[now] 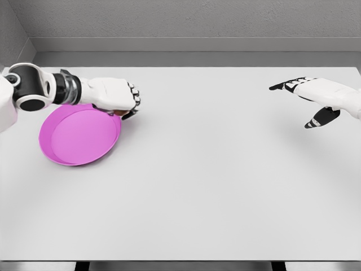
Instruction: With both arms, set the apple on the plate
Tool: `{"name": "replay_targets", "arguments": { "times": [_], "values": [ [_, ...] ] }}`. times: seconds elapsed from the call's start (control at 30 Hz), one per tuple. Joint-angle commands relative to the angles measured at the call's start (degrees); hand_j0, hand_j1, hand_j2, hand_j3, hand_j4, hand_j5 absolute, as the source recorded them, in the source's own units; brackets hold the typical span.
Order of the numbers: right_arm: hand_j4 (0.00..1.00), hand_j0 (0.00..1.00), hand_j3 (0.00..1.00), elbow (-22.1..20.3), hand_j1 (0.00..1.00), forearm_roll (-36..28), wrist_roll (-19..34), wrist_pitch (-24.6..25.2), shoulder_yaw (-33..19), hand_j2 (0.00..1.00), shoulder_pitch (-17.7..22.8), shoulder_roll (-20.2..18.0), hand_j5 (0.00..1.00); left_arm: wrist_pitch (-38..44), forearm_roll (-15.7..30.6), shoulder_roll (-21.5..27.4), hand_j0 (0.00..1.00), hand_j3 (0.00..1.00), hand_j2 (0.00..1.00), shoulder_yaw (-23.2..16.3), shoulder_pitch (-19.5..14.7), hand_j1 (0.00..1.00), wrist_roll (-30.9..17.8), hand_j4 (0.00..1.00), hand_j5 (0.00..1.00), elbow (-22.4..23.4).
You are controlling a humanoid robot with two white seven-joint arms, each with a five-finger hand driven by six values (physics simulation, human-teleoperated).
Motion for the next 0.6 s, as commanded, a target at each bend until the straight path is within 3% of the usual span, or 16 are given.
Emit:
{"name": "replay_targets", "arguments": {
  "times": [0.0,0.23,0.57],
  "values": [
    [1.0,1.0,1.0,0.0,1.0,-0.1,0.0,0.0,0.0,1.0,0.0,-0.1,1.0,0.2,2.2,3.4,0.25,0.25,0.25,1.5,0.1,0.25,-0.7,0.25,0.25,-1.9],
    [1.0,1.0,1.0,0.0,1.0,-0.1,0.0,0.0,0.0,1.0,0.0,-0.1,1.0,0.2,2.4,8.6,0.26,0.26,0.26,3.0,3.3,0.26,-0.7,0.26,0.26,-2.8],
    [1.0,1.0,1.0,0.0,1.0,-0.1,0.0,0.0,0.0,1.0,0.0,-0.1,1.0,0.2,2.0,7.8,0.29,0.29,0.29,2.9,4.6,0.29,-0.8,0.29,0.29,-1.2]
  ]
}}
